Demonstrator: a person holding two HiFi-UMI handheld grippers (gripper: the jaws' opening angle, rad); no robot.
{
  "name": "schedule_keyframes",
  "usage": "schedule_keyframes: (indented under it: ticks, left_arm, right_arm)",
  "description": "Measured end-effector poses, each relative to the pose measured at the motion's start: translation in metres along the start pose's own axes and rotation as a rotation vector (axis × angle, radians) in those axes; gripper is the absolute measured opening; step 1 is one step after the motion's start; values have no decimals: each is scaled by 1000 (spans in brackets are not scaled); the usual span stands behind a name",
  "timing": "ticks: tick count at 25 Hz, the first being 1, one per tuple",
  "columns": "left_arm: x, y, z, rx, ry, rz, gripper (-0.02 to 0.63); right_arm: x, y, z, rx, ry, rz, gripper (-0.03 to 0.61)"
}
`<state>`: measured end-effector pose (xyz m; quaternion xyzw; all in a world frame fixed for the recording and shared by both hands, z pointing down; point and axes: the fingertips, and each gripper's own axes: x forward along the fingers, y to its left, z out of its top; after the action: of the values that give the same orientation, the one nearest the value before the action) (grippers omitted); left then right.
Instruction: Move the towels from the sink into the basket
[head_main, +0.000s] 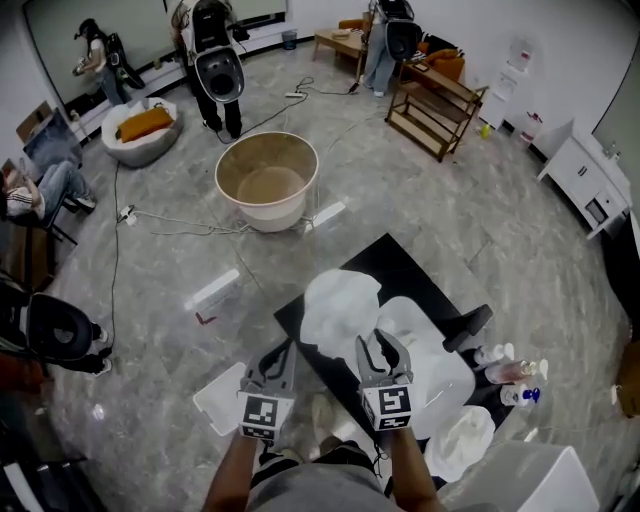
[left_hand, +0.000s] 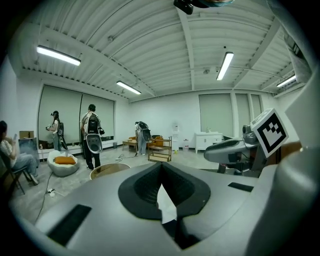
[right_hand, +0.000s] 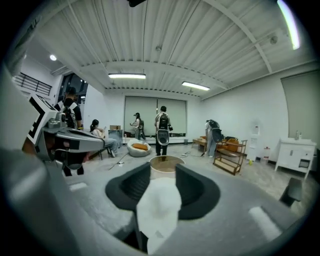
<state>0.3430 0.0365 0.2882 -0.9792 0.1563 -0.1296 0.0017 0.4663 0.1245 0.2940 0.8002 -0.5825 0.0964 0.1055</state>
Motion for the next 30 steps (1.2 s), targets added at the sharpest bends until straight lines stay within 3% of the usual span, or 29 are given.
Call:
schedule_keyframes:
  ticks: [1,3,8,12,17,26,30]
  left_arm:
    - [6,1,-2,-3,8,4,9]
    - [16,4,-6,-6,23,11,9]
    - [35,8,-20,-21,57,33,9]
    - [48,12,-36,-37,84,53,9]
    - [60,19,-49,-59,114,69,9]
    - [92,37,-65,-72,149,92,9]
    - [105,47,-75,-85,169,97,9]
  right_arm:
    - [7,-2,-7,13,21,19,187]
    - [21,-8,-20,23,56,37,204]
    - [56,-16,-56,53,143,91,396]
    - [82,-22,-80,96,188,130,479]
    - [108,-24,-100,121,248,163,532]
    - [158,-36,-147,144,357,182,540]
    - [178,-30,-169,191,406,220,577]
